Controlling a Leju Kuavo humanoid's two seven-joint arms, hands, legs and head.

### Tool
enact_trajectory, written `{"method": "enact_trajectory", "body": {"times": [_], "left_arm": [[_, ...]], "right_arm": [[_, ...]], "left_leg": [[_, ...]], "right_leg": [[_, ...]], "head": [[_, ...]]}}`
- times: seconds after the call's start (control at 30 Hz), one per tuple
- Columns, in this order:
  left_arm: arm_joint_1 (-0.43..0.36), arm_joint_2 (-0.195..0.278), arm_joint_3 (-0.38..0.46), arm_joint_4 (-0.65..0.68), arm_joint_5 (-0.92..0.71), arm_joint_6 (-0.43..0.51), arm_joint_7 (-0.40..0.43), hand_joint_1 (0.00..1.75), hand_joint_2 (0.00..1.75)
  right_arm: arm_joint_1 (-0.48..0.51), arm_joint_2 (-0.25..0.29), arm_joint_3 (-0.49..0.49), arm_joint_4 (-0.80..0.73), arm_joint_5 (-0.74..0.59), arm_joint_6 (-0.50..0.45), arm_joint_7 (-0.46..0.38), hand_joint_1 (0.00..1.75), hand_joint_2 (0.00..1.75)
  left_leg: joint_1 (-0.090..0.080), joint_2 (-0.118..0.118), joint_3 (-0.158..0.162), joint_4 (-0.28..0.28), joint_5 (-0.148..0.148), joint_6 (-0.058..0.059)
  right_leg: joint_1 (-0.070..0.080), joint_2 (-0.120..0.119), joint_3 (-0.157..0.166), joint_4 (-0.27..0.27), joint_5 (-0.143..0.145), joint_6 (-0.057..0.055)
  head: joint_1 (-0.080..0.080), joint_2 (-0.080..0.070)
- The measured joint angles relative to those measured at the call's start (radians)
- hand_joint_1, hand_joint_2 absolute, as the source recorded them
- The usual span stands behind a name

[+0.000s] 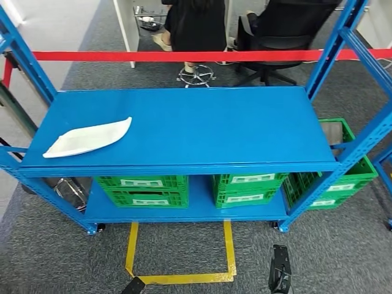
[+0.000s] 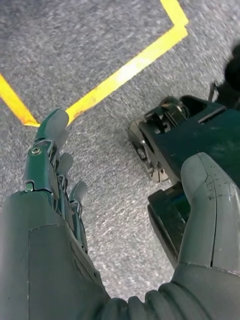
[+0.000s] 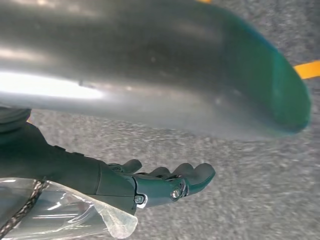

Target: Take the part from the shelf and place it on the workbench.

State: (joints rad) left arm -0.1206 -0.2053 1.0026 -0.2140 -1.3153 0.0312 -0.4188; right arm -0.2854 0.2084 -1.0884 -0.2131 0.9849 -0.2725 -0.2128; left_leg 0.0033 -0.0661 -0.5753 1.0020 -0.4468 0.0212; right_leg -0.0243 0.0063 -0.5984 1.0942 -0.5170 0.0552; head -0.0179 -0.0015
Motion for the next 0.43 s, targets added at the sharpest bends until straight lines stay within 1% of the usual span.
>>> {"method": "enact_trajectory", "body": {"times": [0.03, 0.07, 0.1, 0.13, 0.2, 0.27, 0.33, 0.43], "left_arm": [[0.001, -0.004, 0.000, 0.000, 0.005, 0.016, 0.000, 0.00, 1.75], [0.003, -0.008, 0.000, 0.000, 0.007, 0.035, 0.003, 0.00, 1.75], [0.004, -0.014, 0.000, 0.000, 0.007, 0.051, 0.008, 0.00, 1.75], [0.007, -0.019, -0.003, 0.000, 0.008, 0.063, 0.014, 0.00, 1.75], [0.015, -0.022, -0.019, 0.000, 0.024, 0.074, 0.028, 0.00, 0.87], [0.022, -0.021, -0.047, 0.000, 0.059, 0.076, 0.042, 0.00, 0.00], [0.029, -0.018, -0.075, -0.001, 0.101, 0.076, 0.055, 0.00, 0.00], [0.039, -0.012, -0.113, -0.003, 0.156, 0.073, 0.072, 0.00, 0.00]], "right_arm": [[-0.003, -0.001, 0.000, 0.000, -0.007, -0.002, -0.007, 0.00, 0.87], [-0.004, -0.001, 0.000, 0.000, -0.015, -0.001, -0.019, 0.00, 1.31], [-0.005, -0.001, -0.001, 0.000, -0.022, 0.005, -0.034, 0.00, 1.75], [-0.003, -0.001, 0.001, 0.000, -0.031, 0.012, -0.049, 0.00, 1.75], [0.004, -0.003, 0.015, -0.003, -0.051, 0.024, -0.064, 0.00, 1.75], [0.016, -0.007, 0.043, -0.007, -0.079, 0.034, -0.063, 0.00, 0.87], [0.031, -0.012, 0.073, -0.011, -0.109, 0.043, -0.056, 0.00, 0.00], [0.048, -0.020, 0.114, -0.017, -0.149, 0.053, -0.045, 0.00, 0.00]], "left_leg": [[-0.001, -0.005, -0.003, 0.006, -0.003, -0.006], [-0.003, -0.007, -0.007, 0.012, -0.006, -0.010], [-0.005, -0.008, -0.010, 0.016, -0.007, -0.007], [-0.006, -0.007, -0.011, 0.016, -0.006, -0.001], [-0.006, -0.006, -0.009, 0.014, -0.004, 0.011], [-0.006, -0.005, -0.006, 0.011, -0.004, 0.013], [-0.005, -0.005, -0.005, 0.007, -0.003, 0.013], [-0.004, -0.005, -0.004, 0.005, -0.003, 0.009]], "right_leg": [[-0.002, 0.005, 0.020, -0.045, 0.015, -0.004], [-0.003, 0.009, 0.031, -0.068, 0.018, -0.008], [-0.003, 0.013, 0.034, -0.074, 0.014, -0.014], [-0.004, 0.014, 0.034, -0.074, 0.015, -0.019], [-0.002, 0.017, 0.034, -0.074, 0.016, -0.021], [0.000, 0.019, 0.035, -0.074, 0.014, -0.026], [0.002, 0.019, 0.035, -0.074, 0.013, -0.031], [0.004, 0.018, 0.035, -0.074, 0.011, -0.035]], "head": [[0.000, 0.000], [0.000, 0.000], [0.000, 0.000], [-0.001, 0.000], [-0.001, 0.000], [-0.001, 0.000], [-0.001, 0.000], [-0.001, 0.000]]}}
